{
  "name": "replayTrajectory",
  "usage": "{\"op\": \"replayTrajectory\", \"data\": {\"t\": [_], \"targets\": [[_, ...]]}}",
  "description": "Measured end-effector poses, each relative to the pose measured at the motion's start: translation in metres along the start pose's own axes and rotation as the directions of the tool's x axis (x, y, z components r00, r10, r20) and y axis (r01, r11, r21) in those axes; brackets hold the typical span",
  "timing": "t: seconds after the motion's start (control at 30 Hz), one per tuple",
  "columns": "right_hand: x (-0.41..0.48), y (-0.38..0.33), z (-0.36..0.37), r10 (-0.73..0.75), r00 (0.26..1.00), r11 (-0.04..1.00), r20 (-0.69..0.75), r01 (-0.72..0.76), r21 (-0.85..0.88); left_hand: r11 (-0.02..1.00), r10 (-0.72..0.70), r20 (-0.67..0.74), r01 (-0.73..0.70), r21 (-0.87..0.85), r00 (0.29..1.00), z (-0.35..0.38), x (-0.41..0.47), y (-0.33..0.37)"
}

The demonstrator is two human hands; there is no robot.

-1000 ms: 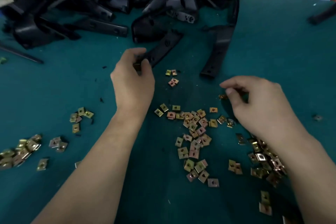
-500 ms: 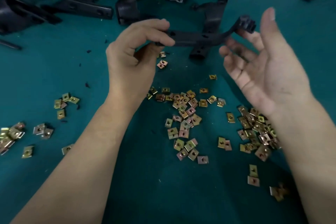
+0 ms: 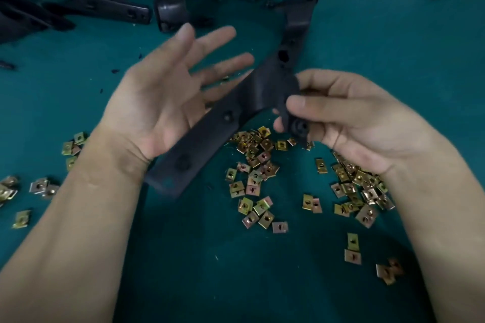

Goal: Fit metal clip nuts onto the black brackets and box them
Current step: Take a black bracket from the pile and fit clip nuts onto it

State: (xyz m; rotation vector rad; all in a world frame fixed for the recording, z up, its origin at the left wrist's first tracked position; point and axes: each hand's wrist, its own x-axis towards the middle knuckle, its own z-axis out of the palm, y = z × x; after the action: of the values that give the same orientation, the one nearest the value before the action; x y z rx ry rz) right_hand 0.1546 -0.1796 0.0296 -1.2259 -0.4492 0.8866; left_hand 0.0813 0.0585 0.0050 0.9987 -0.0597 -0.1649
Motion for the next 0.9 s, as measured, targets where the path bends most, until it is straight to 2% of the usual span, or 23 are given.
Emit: {"op": "replayTrajectory", "data": {"t": [0.03,0.1,0.17,0.23,0.3,0.37,0.4,0.47,0.57,0.7,0.73,0.9], "targets": [[0.001,0.004,0.007,0.005,1.0,1.0,0.029,-0.004,-0.028,0.999,0.002,0.052,-0.005,0.045,0.999,0.005,-0.001,-0.004],[0.002,0.008,0.018,0.008,0.999,0.993,0.033,-0.004,-0.119,0.992,0.039,0.048,-0.044,0.114,0.998,0.014,-0.002,-0.009],[-0.002,0.0,0.019,0.014,1.0,0.927,0.018,-0.006,-0.374,0.989,0.066,-0.014,-0.064,0.134,0.998,0.019,-0.001,-0.009],[-0.012,-0.013,0.01,0.09,0.995,0.742,0.036,-0.042,-0.67,0.989,0.058,-0.037,-0.053,0.137,0.998,0.017,-0.003,-0.007],[-0.023,-0.021,0.003,0.231,0.973,0.519,0.02,-0.106,-0.848,0.988,0.045,-0.07,-0.034,0.149,0.997,0.014,-0.003,-0.005],[-0.028,-0.019,0.006,0.326,0.945,0.325,-0.028,-0.139,-0.935,0.988,0.045,-0.067,-0.034,0.152,0.997,0.012,-0.003,-0.006],[-0.028,-0.016,0.01,0.347,0.936,0.263,-0.051,-0.149,-0.953,0.988,0.043,-0.062,-0.033,0.154,0.997,0.012,-0.002,-0.007],[-0.027,-0.011,0.016,0.361,0.929,0.209,-0.086,-0.171,-0.963,0.99,0.033,-0.051,-0.025,0.139,0.998,0.012,-0.002,-0.008],[-0.027,-0.009,0.017,0.337,0.937,0.18,-0.09,-0.157,-0.971,0.994,0.022,-0.017,-0.02,0.106,1.0,0.013,0.0,-0.009],[-0.028,-0.007,0.015,0.251,0.967,0.219,-0.041,-0.098,-0.971,0.998,0.027,0.012,-0.028,0.061,1.0,0.014,0.0,-0.012],[-0.027,-0.005,0.014,0.227,0.974,0.257,-0.022,-0.082,-0.963,0.998,0.027,0.02,-0.028,0.052,0.999,0.014,0.0,-0.012],[-0.019,-0.007,0.012,0.156,0.987,0.602,0.026,-0.074,-0.795,0.998,0.015,0.046,-0.018,0.068,0.999,0.016,0.002,-0.014]]}}
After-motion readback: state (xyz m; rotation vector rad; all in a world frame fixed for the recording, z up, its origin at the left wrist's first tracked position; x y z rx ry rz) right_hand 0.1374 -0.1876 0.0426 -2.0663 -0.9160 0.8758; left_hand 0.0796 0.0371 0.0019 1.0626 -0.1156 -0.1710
